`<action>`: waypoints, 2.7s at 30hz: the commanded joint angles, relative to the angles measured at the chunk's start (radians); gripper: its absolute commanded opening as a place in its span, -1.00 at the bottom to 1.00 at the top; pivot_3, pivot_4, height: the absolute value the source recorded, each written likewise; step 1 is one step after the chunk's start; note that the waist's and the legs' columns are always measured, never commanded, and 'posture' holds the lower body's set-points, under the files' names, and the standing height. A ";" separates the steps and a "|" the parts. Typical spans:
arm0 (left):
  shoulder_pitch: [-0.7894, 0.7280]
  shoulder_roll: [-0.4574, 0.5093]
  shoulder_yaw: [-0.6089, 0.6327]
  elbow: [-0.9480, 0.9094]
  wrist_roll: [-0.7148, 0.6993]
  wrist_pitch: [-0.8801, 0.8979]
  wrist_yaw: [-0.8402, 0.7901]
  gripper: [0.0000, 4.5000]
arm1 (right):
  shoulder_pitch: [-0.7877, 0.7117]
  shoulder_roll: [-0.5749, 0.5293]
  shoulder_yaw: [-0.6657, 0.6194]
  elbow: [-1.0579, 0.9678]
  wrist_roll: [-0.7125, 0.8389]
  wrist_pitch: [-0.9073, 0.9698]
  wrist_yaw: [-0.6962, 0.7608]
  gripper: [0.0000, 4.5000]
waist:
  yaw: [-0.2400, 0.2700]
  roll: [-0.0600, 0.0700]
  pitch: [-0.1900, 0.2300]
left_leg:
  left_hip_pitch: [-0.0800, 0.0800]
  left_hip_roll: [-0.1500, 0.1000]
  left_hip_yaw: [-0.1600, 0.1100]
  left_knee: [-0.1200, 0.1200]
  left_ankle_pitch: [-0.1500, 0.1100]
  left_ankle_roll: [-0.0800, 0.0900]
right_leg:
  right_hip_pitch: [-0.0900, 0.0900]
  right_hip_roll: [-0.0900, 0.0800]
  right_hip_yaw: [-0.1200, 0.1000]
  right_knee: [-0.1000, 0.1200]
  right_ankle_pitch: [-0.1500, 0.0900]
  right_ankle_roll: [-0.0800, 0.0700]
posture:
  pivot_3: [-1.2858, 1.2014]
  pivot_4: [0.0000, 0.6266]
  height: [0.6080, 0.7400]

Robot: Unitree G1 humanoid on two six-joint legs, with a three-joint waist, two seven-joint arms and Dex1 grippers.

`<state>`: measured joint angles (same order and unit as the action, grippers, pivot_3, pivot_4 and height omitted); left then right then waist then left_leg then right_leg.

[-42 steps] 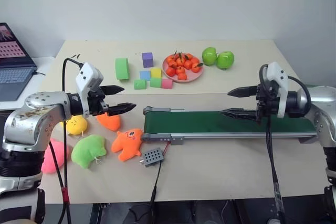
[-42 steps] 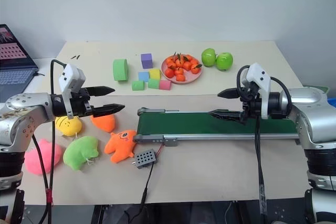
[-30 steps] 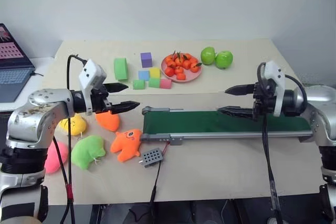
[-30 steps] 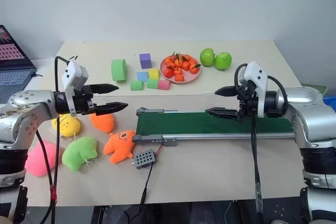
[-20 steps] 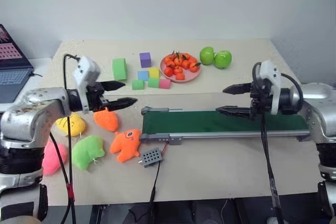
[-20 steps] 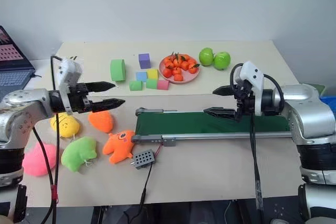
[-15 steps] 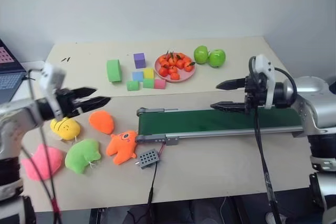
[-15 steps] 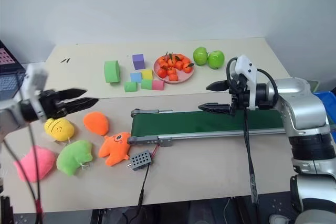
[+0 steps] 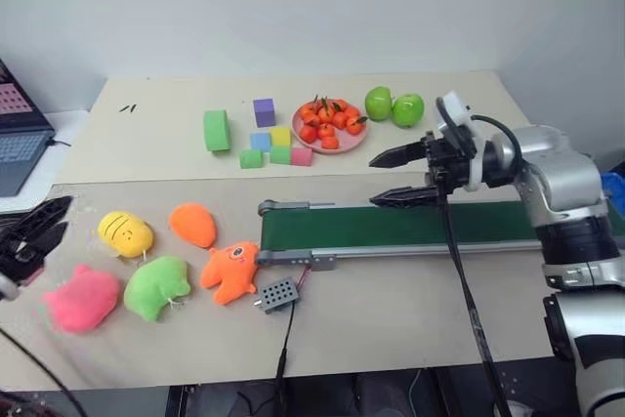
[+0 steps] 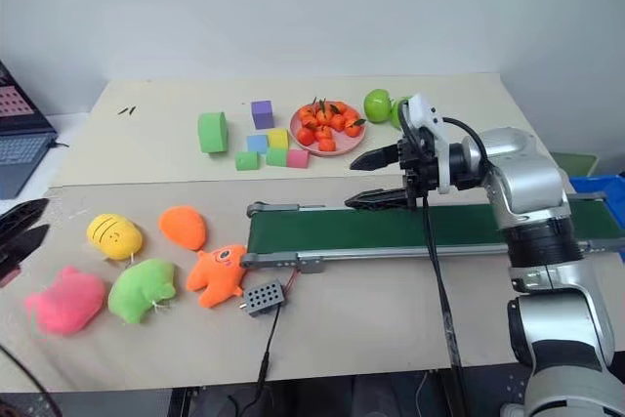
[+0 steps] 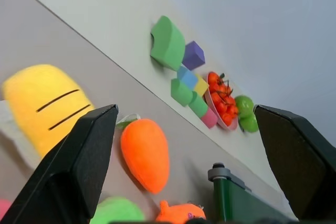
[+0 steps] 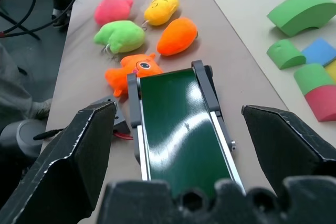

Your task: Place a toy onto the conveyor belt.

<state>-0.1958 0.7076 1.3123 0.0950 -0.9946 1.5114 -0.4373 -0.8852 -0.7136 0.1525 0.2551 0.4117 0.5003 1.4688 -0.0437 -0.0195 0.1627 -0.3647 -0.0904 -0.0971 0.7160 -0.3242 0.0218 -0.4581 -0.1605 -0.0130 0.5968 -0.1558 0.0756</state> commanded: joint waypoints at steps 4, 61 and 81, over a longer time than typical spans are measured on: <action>0.133 -0.028 0.184 0.012 -0.017 0.027 0.095 0.96 | -0.054 0.029 0.019 0.071 -0.035 -0.069 0.063 1.00 | -0.005 0.000 0.000 | 0.004 0.000 0.001 -0.002 0.000 -0.001 | 0.001 0.000 0.001 0.000 0.000 0.000 | 0.03 -0.52 1.00; 0.440 -0.266 0.014 0.395 -0.312 -0.317 0.084 0.96 | -0.258 -0.078 0.206 0.160 0.079 -0.193 0.146 1.00 | 0.005 -0.001 -0.002 | 0.012 0.004 0.015 -0.004 -0.003 -0.001 | 0.000 0.000 0.004 0.000 -0.001 -0.003 | 0.03 -0.52 1.00; 0.297 -0.150 -0.233 0.527 -0.242 -0.425 -0.061 0.96 | -0.235 -0.122 0.185 0.117 0.069 -0.166 0.146 1.00 | 0.029 0.002 -0.003 | 0.012 0.003 0.015 -0.004 -0.003 0.000 | 0.000 -0.001 0.004 0.000 0.000 -0.003 | 0.03 -0.52 1.00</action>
<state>0.1067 0.5511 1.1163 0.6037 -1.2634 1.0890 -0.4926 -1.1127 -0.8187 0.3790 0.4022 0.4754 0.3290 1.5661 -0.0144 -0.0174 0.1593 -0.3525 -0.0874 -0.0817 0.7116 -0.3276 0.0218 -0.4580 -0.1612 -0.0089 0.5968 -0.1562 0.0726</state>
